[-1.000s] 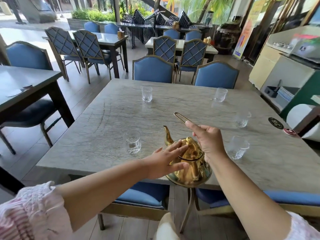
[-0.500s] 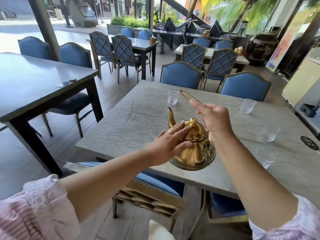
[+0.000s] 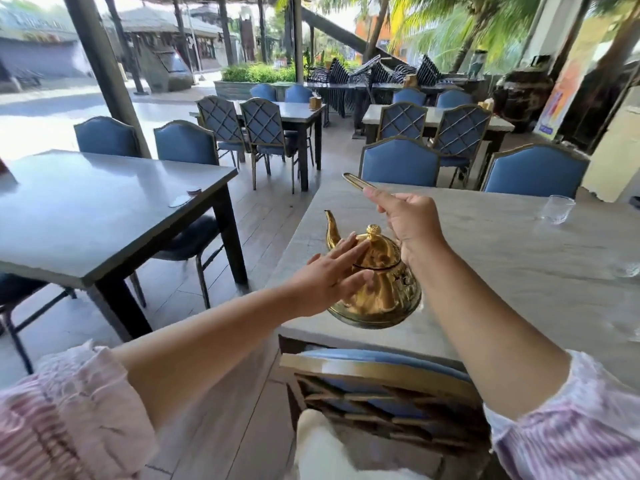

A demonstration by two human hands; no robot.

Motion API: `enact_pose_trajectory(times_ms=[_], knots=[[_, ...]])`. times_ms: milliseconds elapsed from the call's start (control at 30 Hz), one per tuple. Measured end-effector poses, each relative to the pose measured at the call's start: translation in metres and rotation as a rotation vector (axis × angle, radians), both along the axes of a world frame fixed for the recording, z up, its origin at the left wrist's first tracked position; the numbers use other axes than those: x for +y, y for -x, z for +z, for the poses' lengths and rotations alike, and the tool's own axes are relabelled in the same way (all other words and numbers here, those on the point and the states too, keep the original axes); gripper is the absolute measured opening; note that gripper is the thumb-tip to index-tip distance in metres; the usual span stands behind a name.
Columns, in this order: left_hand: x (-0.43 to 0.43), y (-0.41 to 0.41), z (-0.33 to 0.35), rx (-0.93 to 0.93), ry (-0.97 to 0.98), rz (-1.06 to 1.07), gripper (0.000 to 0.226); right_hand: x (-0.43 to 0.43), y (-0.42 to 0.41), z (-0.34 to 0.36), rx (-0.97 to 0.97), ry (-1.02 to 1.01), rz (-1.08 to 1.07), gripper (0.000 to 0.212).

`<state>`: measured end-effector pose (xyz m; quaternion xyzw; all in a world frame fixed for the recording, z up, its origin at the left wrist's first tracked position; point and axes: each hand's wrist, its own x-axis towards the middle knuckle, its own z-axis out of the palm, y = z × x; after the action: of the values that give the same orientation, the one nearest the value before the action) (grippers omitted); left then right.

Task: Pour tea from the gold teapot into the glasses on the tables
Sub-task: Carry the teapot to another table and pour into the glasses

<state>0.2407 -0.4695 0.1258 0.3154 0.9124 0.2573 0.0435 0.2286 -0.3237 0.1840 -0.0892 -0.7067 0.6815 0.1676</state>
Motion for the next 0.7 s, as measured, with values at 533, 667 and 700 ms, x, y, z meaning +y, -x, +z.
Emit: enact_pose_trajectory(times_ms=[533, 667, 700], knots=[[-0.148, 0.104, -0.044, -0.060, 0.042, -0.088, 0.063, -0.153, 0.091, -0.043, -0.071, -0.008, -0.128, 0.036], [-0.161, 0.155, -0.050, -0.058, 0.053, -0.138, 0.063, -0.164, 0.137, -0.051, -0.078, -0.012, -0.154, 0.035], [-0.163, 0.170, -0.051, -0.059, 0.058, -0.150, 0.064, -0.166, 0.150, -0.052, -0.080, -0.010, -0.162, 0.034]])
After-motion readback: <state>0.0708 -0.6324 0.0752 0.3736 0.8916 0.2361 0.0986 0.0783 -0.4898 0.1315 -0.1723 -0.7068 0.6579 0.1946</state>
